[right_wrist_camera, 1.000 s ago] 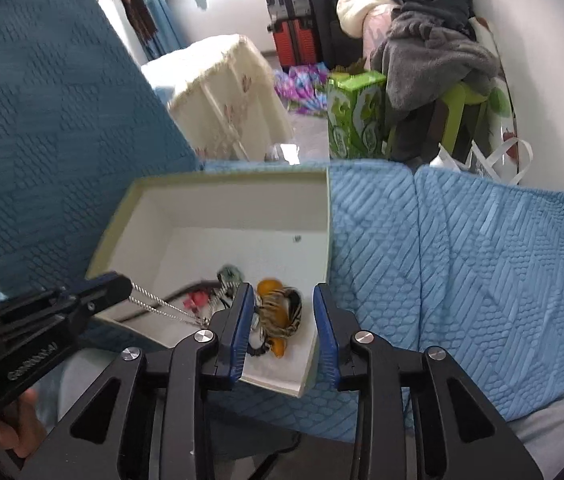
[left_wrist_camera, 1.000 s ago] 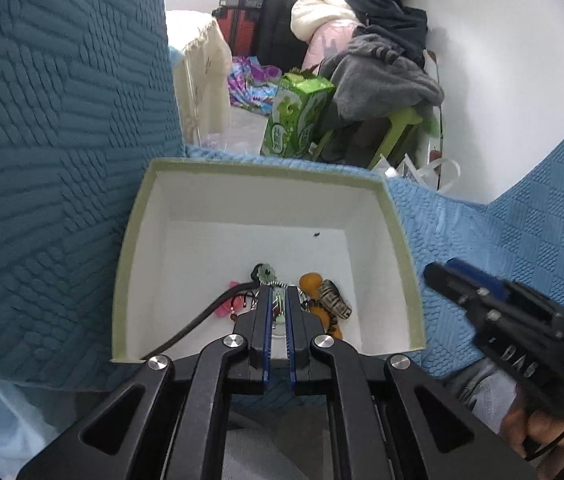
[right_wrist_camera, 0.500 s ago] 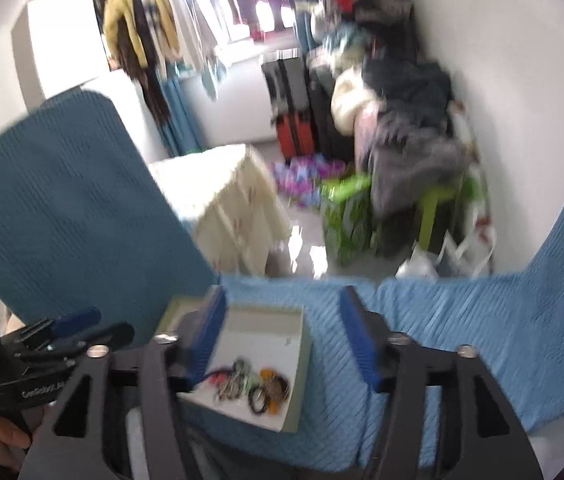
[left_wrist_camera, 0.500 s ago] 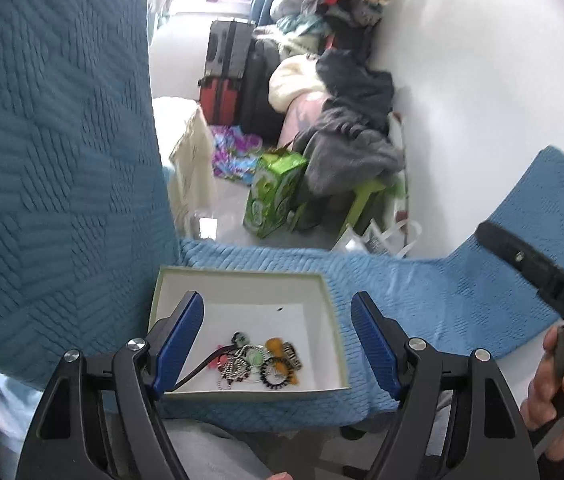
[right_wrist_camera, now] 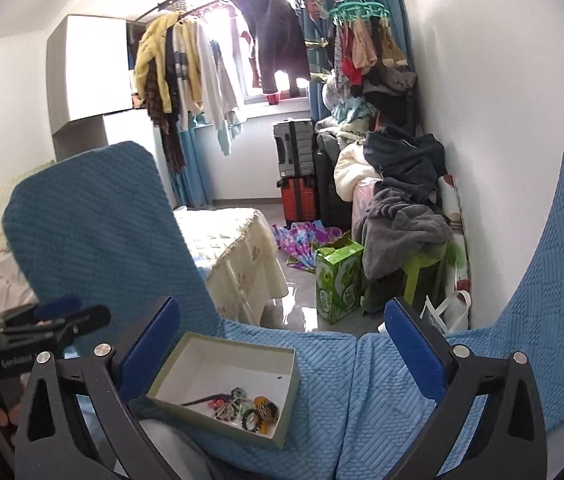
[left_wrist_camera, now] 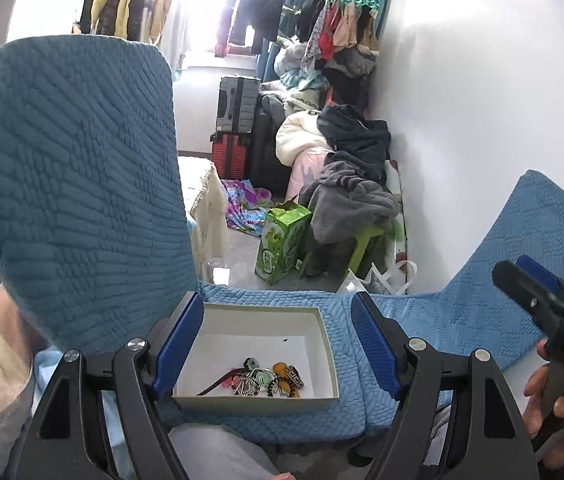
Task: Organize jewelry
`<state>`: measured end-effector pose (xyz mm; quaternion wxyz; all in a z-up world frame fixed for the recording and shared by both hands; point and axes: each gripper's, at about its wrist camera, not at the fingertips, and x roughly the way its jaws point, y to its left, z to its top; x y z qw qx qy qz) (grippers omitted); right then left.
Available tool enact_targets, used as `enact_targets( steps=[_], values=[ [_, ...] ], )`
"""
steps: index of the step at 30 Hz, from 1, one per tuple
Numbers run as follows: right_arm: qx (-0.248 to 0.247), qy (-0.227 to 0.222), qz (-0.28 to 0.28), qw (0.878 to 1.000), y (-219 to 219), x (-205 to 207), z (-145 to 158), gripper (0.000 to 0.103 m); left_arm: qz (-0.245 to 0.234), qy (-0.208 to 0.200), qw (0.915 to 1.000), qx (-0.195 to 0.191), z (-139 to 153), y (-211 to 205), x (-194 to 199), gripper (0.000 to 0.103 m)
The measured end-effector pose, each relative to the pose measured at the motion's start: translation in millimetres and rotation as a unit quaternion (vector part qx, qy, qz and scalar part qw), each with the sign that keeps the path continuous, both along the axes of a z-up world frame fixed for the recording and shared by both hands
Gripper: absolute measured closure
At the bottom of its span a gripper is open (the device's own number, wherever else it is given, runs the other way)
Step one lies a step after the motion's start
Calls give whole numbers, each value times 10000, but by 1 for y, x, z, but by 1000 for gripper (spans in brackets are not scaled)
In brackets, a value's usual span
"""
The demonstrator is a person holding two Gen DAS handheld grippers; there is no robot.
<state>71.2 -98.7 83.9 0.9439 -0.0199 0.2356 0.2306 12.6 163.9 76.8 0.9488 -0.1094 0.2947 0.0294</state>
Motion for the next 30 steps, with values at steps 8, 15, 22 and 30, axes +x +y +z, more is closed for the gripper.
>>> enact_targets(
  steps=[8,15,22,30],
  values=[
    [-48,165,-157,9997,-13,-27,-44,0,279,129,9995,-18,-44,-4,-24,27],
    [-225,758,-330,9963,-17,-28,-104,0,337,667,9971,109,-89,-8,-18,27],
    [-184,894,-494,9946,-21,-25,-122,0,408,802,9958,167,-103,-6,-20,27],
    [-75,955,-693,9930,-31,-20,-125,0,436,923,9945,227,-110,-9,-16,27]
  ],
)
